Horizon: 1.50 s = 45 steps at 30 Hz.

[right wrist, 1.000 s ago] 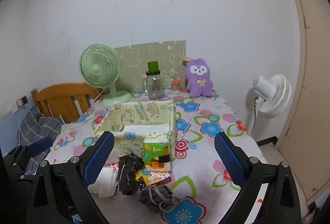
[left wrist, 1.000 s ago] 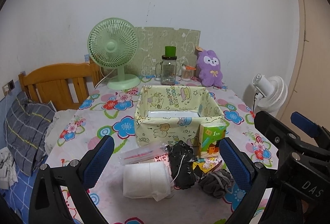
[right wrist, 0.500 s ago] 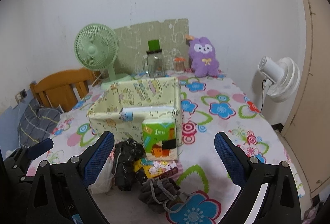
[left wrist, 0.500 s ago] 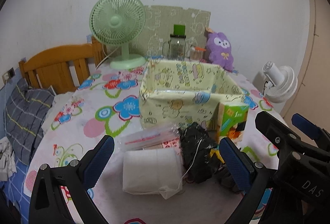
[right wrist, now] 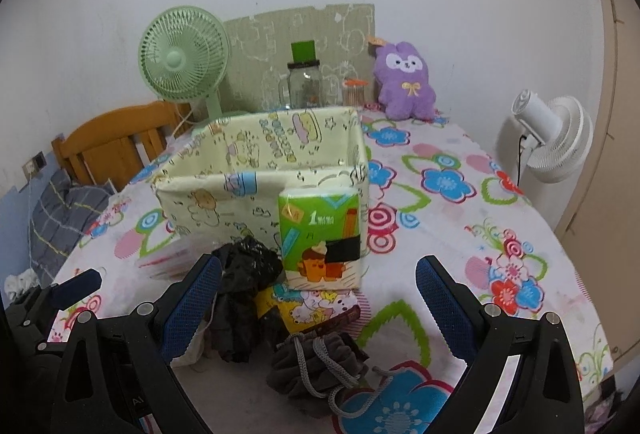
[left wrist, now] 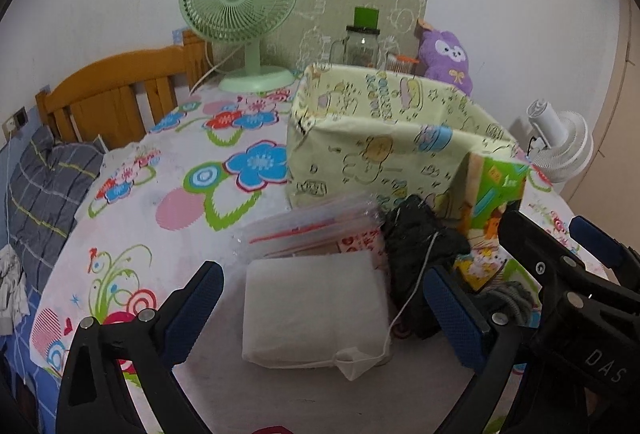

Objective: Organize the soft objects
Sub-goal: 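Reach the left gripper to the white wipes pack and grasp it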

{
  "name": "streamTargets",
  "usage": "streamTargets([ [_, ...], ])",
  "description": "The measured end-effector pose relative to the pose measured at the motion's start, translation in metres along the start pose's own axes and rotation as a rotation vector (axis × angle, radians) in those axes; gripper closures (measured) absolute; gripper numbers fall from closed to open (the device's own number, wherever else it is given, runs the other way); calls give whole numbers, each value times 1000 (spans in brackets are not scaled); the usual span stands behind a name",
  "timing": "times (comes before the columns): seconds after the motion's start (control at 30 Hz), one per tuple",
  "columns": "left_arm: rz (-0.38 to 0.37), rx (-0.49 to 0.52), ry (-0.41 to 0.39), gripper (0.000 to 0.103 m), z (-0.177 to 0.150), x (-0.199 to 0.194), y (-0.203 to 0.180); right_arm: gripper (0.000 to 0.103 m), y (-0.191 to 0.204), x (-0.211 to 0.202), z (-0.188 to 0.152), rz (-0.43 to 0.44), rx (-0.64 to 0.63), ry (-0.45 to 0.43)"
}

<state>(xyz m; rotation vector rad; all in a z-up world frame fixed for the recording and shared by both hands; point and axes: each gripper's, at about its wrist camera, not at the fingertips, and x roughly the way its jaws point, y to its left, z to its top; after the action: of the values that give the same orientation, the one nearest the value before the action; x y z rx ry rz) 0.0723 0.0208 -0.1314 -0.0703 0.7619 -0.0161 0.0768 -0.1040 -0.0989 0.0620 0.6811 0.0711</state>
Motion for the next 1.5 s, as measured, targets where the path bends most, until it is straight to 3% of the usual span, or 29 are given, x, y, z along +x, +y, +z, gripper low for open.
streamTargets([
  [0.47,-2,-12,83,4,-9,28,7,4,13,26,-10,8,-41,67],
  [0.77,10,-38,113,16,-11,40,9,6,16,37,-10,-3,-62,94],
  [0.97,13,-19,106,26,-10,38,5,6,20,40,-9,4,-73,95],
  [1.5,6,1,41,30,14,16,-11,6,1,34,14,-10,3,50],
])
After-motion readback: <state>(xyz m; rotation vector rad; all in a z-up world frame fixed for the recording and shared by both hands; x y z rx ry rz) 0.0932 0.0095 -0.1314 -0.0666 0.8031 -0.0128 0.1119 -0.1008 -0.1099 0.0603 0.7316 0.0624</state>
